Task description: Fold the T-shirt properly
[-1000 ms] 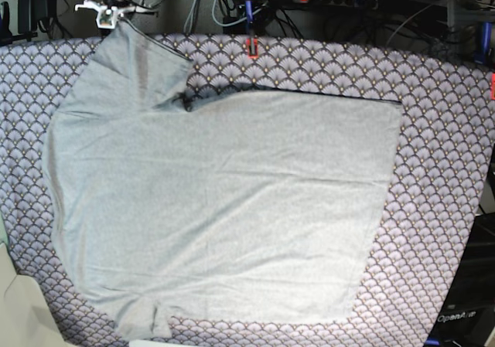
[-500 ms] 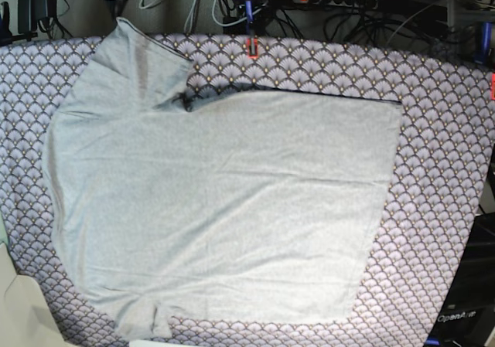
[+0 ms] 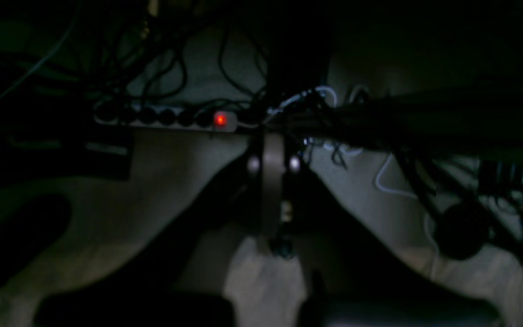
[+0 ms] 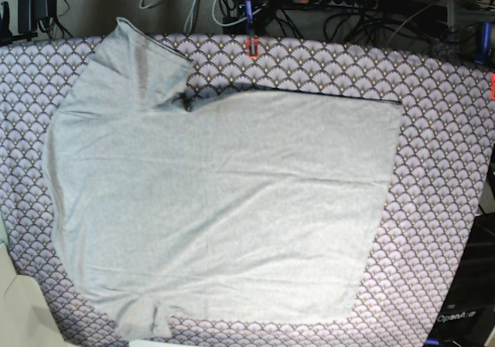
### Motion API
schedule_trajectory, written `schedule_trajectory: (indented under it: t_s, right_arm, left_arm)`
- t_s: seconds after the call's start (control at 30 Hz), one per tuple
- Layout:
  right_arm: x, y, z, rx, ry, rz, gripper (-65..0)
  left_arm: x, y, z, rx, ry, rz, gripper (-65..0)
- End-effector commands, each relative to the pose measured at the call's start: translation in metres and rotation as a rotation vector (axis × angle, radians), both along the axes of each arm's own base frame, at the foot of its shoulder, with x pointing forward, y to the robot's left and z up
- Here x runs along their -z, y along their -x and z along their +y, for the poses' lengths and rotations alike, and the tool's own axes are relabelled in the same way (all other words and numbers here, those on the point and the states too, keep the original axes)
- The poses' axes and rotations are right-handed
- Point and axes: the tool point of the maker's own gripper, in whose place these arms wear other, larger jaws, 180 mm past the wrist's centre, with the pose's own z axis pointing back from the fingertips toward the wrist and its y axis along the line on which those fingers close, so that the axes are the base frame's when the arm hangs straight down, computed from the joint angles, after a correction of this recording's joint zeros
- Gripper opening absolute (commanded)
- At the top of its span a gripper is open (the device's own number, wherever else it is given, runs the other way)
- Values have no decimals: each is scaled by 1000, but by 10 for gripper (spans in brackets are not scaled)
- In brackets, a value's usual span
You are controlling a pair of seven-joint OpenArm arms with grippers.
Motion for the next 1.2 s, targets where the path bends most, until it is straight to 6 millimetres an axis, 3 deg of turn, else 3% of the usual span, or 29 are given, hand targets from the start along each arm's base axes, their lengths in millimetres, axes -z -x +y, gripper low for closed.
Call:
schedule_trajectory:
  t_s: [0.0,0.2,0.47,0.73,0.87,1.0,1.17]
  right_arm:
    - [-5,13,-3,-2,9,2,-650]
    - [-8,45,-5,-5,11,62,-650]
    - [-19,109,-6,-4,19,181,-650]
    - [-44,172,-31,59,74,290,-650]
    - [-53,174,-31,50,69,261,-650]
    - [-63,172,-33,38,66,227,-650]
    - [-73,169,-29,29,53,182,-650]
  left_arm:
    - [-5,8,19,-5,-28,-2,-650]
    - [-19,22,30,-28,-49,-51,-650]
    - [-41,49,47,-118,-97,-108,-650]
    - [-65,71,68,-134,-143,-155,-650]
    - [-73,84,80,-188,-184,-152,-650]
    - [-84,77,86,-277,-157,-225,-650]
    - [-96,86,105,-450,-149,-262,-650]
